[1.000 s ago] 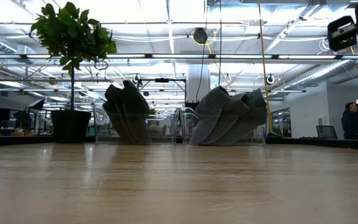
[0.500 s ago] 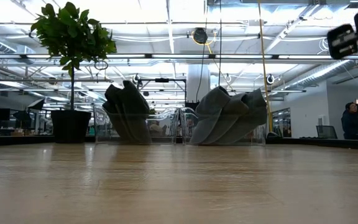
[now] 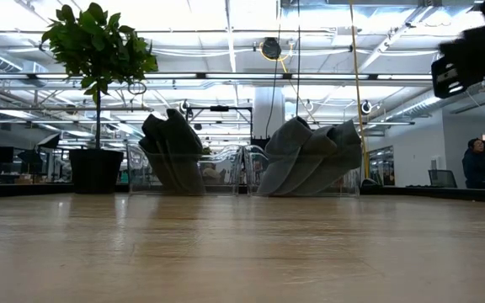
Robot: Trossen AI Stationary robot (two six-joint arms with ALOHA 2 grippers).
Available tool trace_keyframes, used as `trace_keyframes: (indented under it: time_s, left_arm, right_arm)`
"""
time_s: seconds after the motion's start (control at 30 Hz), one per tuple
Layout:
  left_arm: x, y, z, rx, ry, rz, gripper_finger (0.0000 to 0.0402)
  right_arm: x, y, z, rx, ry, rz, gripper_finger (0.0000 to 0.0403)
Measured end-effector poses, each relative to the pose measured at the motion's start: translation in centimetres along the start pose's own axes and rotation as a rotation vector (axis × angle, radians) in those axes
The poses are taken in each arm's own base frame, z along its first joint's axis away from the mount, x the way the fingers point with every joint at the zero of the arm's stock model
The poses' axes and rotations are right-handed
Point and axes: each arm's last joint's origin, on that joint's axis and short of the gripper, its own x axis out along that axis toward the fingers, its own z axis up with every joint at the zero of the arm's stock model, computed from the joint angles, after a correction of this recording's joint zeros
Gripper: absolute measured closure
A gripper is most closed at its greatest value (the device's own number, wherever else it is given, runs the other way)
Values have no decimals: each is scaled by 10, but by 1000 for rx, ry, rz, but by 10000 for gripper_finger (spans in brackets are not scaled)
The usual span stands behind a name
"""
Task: Pick & Place hat
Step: Put the black cap into the left transparent bin
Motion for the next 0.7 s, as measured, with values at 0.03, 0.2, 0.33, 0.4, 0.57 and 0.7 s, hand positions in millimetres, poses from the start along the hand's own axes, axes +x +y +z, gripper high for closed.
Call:
trace_keyframes:
  time_s: [0.03, 0.2, 0.33, 0.4, 0.57, 0.7]
  left_arm:
    - [0, 0, 0, 0, 0, -1, 399]
    - [0, 0, 0, 0, -12, 3, 399]
    - [0, 0, 1, 0, -22, 5, 399]
    - [0, 0, 1, -1, -27, 7, 399]
    - [3, 4, 1, 69, -34, 19, 399]
    - [3, 2, 1, 188, -35, 10, 399]
  right_arm:
    - [1, -2, 0, -6, -1, -54, 305]
    - [2, -12, -2, -23, 8, -356, 305]
    - [2, -18, -3, -20, 12, -550, 305]
    - [2, -19, -2, 13, -9, -588, 305]
    - [1, -19, -2, 35, -21, -593, 305]
    - [1, -19, -2, 34, -22, -592, 305]
